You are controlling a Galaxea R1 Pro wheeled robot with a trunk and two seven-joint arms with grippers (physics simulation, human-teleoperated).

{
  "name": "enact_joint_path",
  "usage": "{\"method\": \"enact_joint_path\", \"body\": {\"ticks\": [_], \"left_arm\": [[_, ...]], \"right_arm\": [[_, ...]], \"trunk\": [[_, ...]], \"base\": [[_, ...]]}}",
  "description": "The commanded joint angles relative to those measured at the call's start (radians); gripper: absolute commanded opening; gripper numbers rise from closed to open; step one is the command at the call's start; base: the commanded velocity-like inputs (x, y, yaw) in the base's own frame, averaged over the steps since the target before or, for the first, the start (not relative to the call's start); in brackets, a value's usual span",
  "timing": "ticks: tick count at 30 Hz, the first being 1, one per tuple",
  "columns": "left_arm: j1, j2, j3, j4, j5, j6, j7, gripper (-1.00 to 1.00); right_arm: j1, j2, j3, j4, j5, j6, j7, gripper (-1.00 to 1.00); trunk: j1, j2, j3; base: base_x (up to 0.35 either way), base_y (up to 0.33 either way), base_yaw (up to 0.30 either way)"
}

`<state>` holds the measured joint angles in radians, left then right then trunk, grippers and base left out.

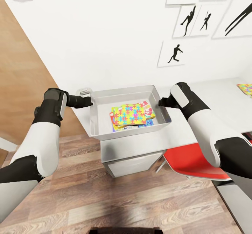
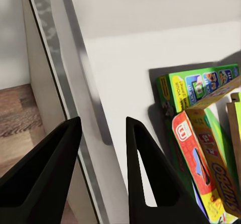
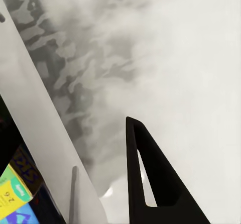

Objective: Put all the toys in the child's room - the three board games (two on the bed and one on the table), the two jigsaw puzzles on the table, and the tennis ball on the table - inside the toy box on the table in the child's room.

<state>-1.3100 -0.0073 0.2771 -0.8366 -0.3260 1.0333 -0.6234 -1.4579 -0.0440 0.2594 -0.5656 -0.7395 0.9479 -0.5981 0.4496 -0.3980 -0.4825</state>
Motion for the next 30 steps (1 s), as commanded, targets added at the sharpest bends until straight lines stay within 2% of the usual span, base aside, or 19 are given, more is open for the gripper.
{"method": "enact_joint_path", "body": {"ticks": [1, 13, 25, 30], "left_arm": [[-0.001, 0.000, 0.004, -0.001, 0.026, 0.014, -0.009, -1.00], [0.000, 0.001, 0.004, -0.001, 0.025, 0.014, -0.009, -1.00], [0.001, 0.001, 0.004, -0.001, 0.025, 0.014, -0.009, -1.00], [0.002, 0.001, 0.004, -0.001, 0.025, 0.014, -0.009, -1.00]], "right_arm": [[-0.001, -0.002, 0.009, -0.001, 0.022, 0.012, -0.011, -1.00], [-0.001, -0.002, 0.008, -0.001, 0.022, 0.012, -0.011, -1.00], [-0.001, -0.002, 0.008, -0.001, 0.021, 0.012, -0.010, -1.00], [-0.001, -0.001, 0.008, -0.002, 0.020, 0.012, -0.010, -1.00]], "trunk": [[0.000, -0.002, -0.003], [0.000, -0.002, -0.018], [0.000, -0.002, -0.019], [0.000, -0.002, -0.019]], "base": [[0.000, 0.000, 0.000], [0.000, 0.000, 0.000], [0.001, 0.000, 0.000], [0.121, 0.058, 0.000]]}}
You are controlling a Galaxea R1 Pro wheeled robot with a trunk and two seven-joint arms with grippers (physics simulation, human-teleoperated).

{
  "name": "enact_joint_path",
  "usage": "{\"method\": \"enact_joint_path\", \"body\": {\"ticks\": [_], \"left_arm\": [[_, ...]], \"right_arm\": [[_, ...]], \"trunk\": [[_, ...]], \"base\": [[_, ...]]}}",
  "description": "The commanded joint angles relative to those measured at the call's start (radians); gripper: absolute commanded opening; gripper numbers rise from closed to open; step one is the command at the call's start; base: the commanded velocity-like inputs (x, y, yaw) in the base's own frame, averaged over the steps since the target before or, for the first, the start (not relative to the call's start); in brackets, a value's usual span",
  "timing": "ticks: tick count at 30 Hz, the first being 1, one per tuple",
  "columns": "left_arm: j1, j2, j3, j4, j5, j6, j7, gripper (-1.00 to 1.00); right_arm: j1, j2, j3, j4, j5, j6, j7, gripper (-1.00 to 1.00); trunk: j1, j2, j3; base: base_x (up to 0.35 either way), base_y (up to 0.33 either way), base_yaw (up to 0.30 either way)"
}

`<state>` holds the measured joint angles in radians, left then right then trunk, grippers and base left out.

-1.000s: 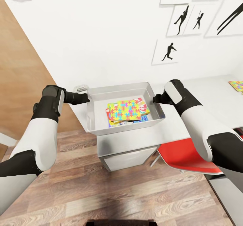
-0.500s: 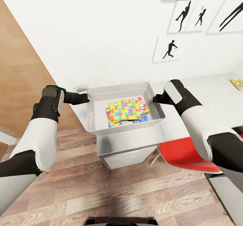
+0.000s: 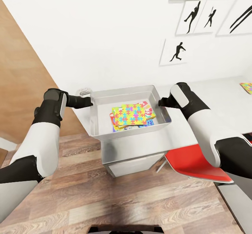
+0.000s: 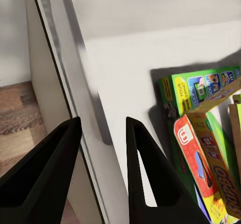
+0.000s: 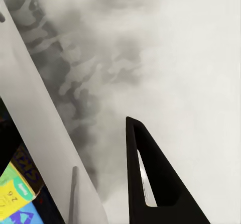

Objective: Put all the toys in the child's room - the three board games (two on the bed and one on the table), the two jigsaw puzzles on the table, and the tennis ball on the table - inside the toy box on the table in the child's room.

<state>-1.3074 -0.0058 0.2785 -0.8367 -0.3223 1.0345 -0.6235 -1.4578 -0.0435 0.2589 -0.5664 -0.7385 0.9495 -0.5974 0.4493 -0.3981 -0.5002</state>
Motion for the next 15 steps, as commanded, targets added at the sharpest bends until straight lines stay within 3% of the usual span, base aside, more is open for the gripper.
{"method": "enact_joint_path", "body": {"ticks": [1, 13, 14, 15], "left_arm": [[-0.001, 0.000, 0.002, -0.001, 0.022, 0.013, -0.009, -1.00], [-0.001, -0.002, 0.002, -0.001, 0.022, 0.013, -0.009, -1.00], [-0.001, -0.002, 0.002, -0.001, 0.022, 0.013, -0.009, 1.00], [-0.001, -0.002, 0.002, -0.001, 0.023, 0.013, -0.009, 1.00]], "right_arm": [[-0.001, -0.002, 0.009, -0.001, 0.019, 0.011, -0.010, -1.00], [-0.001, -0.003, 0.008, 0.000, 0.019, 0.011, -0.010, -1.00], [-0.001, -0.003, 0.008, 0.000, 0.020, 0.011, -0.010, -1.00], [0.000, -0.003, 0.009, -0.001, 0.020, 0.011, -0.010, -1.00]], "trunk": [[0.001, -0.002, -0.002], [0.001, -0.002, -0.011], [0.001, -0.002, -0.012], [0.001, -0.002, -0.012]], "base": [[0.065, 0.027, 0.000], [0.009, 0.004, 0.000], [0.000, 0.000, 0.000], [0.000, 0.000, 0.000]]}}
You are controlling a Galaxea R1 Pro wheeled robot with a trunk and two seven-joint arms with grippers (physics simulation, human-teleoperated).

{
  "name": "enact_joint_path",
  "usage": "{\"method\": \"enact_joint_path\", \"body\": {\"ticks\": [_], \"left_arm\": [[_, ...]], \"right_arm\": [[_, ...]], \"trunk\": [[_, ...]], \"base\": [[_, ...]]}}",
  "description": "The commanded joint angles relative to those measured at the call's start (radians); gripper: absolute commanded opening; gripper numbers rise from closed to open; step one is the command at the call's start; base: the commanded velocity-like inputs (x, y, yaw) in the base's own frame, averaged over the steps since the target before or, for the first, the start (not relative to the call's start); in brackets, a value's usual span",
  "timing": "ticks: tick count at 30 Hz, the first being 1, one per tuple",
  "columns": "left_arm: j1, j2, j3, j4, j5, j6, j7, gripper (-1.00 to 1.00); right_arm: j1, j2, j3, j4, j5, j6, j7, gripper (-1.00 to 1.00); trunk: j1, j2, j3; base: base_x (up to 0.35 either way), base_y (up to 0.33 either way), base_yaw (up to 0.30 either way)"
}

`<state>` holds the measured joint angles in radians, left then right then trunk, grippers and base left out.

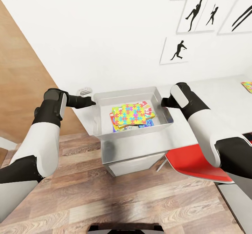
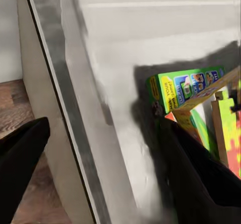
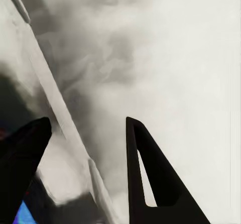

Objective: Put all the toys in the child's room - the three board games (two on the bed and one on the table), the two jigsaw puzzles on the table, and the tennis ball on the table - inside the toy box on the table in the child's room.

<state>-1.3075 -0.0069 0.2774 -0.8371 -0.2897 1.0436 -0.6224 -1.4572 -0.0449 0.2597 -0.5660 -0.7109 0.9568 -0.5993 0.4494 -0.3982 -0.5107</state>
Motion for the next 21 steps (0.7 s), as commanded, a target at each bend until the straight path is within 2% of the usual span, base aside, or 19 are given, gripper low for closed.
{"method": "enact_joint_path", "body": {"ticks": [1, 5, 6, 21], "left_arm": [[-0.001, -0.001, 0.003, -0.001, -0.010, 0.004, -0.010, 1.00], [-0.001, -0.001, 0.005, -0.001, -0.011, 0.004, -0.010, 1.00], [-0.001, 0.000, 0.005, -0.001, -0.011, 0.004, -0.010, 1.00], [-0.001, 0.003, 0.009, -0.008, -0.011, 0.004, -0.011, 1.00]], "right_arm": [[-0.001, -0.001, 0.008, -0.001, -0.007, 0.004, -0.008, -1.00], [0.000, -0.001, 0.008, -0.001, -0.007, 0.004, -0.009, -1.00], [0.000, -0.001, 0.008, -0.001, -0.007, 0.004, -0.009, 1.00], [-0.001, -0.002, 0.005, -0.012, -0.013, 0.004, -0.005, 1.00]], "trunk": [[0.001, -0.002, -0.002], [0.001, -0.002, -0.002], [0.001, -0.002, -0.002], [0.001, -0.002, -0.002]], "base": [[0.000, 0.000, 0.000], [0.000, 0.000, 0.000], [0.000, 0.000, 0.000], [0.000, 0.000, 0.000]]}}
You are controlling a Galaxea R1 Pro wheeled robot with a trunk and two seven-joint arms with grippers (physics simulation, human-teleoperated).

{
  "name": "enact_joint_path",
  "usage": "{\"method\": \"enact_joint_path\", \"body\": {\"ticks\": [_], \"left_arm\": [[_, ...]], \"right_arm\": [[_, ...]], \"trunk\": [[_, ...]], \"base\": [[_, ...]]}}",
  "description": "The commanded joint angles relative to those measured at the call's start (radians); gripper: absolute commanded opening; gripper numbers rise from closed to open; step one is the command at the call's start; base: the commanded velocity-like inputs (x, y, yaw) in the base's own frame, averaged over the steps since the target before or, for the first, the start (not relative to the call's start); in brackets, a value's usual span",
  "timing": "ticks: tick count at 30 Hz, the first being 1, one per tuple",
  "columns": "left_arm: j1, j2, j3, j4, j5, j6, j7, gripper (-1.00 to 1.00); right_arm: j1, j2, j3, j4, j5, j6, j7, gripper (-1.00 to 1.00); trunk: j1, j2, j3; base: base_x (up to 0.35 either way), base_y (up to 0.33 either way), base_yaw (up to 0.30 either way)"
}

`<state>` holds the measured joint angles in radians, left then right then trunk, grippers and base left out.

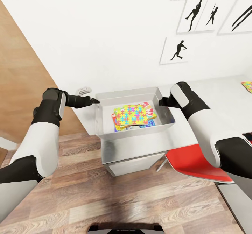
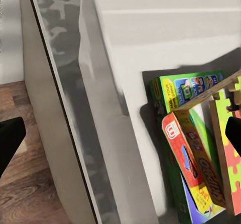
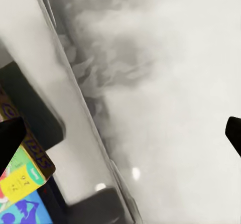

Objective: Put all the toys in the child's room - the three board games (two on the bed and one on the table), the two jigsaw puzzles on the table, and the tennis ball on the table - inside the toy box on the table in the child's room.

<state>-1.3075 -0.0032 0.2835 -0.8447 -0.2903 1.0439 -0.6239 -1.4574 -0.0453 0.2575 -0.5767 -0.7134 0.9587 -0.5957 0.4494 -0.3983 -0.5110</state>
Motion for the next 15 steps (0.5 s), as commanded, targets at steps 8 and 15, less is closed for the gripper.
{"method": "enact_joint_path", "body": {"ticks": [8, 15], "left_arm": [[-0.001, 0.071, 0.012, -0.003, 0.008, 0.003, -0.013, 1.00], [-0.001, 0.188, 0.012, -0.004, 0.073, 0.003, -0.118, 1.00]], "right_arm": [[-0.001, -0.012, 0.003, -0.038, -0.010, 0.008, 0.118, 1.00], [0.020, -0.021, -0.002, -0.164, -0.012, 0.036, 0.164, 1.00]], "trunk": [[0.001, -0.002, 0.002], [0.001, -0.002, 0.012]], "base": [[-0.042, 0.000, 0.000], [-0.081, 0.000, 0.000]]}}
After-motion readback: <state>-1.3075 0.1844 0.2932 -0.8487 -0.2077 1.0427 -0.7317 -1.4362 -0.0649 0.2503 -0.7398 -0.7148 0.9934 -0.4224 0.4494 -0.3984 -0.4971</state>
